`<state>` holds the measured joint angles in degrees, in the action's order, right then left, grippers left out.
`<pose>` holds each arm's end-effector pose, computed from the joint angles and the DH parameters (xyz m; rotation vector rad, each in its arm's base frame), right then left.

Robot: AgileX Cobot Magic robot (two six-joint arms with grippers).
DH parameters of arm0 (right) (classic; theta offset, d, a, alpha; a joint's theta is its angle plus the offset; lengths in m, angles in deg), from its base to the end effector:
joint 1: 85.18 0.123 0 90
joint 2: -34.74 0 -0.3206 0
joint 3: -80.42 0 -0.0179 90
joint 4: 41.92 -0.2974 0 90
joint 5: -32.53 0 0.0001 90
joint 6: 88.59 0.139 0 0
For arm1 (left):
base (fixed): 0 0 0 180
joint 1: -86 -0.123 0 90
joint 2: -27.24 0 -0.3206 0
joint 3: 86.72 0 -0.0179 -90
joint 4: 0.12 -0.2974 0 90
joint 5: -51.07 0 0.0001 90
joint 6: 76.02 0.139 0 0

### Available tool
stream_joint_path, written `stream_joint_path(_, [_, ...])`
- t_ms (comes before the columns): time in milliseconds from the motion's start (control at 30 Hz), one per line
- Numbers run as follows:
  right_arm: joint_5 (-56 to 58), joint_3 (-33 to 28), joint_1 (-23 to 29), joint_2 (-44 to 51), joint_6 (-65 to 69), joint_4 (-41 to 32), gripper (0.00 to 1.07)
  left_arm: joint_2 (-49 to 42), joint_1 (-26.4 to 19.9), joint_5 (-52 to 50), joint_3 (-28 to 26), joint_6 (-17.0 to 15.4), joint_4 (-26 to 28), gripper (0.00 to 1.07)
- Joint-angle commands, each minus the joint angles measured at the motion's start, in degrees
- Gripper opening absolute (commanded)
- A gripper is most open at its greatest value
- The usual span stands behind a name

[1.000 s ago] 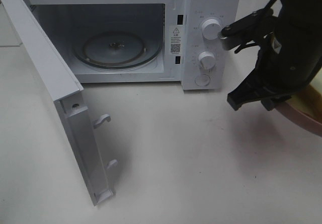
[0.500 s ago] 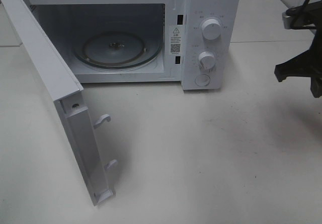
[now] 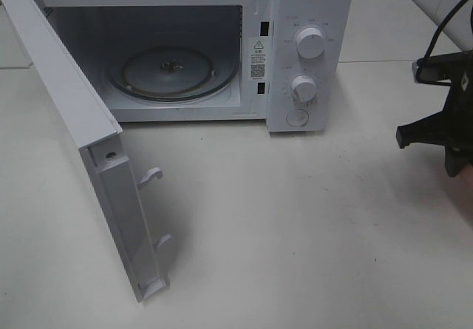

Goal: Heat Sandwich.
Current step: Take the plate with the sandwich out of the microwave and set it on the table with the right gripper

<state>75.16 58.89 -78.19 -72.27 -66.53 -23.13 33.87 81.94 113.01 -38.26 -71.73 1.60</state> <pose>0.3629 0.0139 0.1248 0.0552 2.9199 -0.2850 0.0391 -0.0009 0.2817 0.0062 2.0426 0.0553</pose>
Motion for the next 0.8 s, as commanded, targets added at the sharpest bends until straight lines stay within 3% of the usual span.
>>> stream_joint_path(33, [-4.24,-1.03,-0.29,-2.46,-0.06,0.8,0.02,-0.4,-0.17,-0.74,0.06,-0.52,0.34,0.68])
stream_joint_path(367, [-8.19,-1.09,-0.29,-7.39,-0.11,0.97,0.09,-0.4,-0.17,-0.74,0.06,-0.52,0.34,0.68])
stream_joint_path(500, [-8.48,-1.03,-0.29,-7.56,-0.52,0.0,0.22,-0.4,-0.17,-0.74,0.06,-0.52,0.34,0.68])
stream_joint_path(567, [-8.48,-1.03,-0.29,-7.56,-3.09,-2.06,0.39,-0.4,-0.17,-0.74,0.06,-0.52,0.34,0.68])
stream_joint_path(600, [-8.48,-1.03,-0.29,-7.56,-3.09,-2.06,0.39,-0.4,-0.17,-0.74,0.06,-0.52,0.34,0.68])
stream_joint_path(700, [-8.48,-1.03,-0.11,-7.56,-8.08,-6.53,0.55,-0.4,-0.17,-0.74,0.06,-0.52,0.34,0.68])
stream_joint_path(800, [-8.48,-1.03,-0.11,-7.56,-9.63,-8.59,0.59,-0.4,-0.17,-0.74,0.06,-0.52,0.34,0.68])
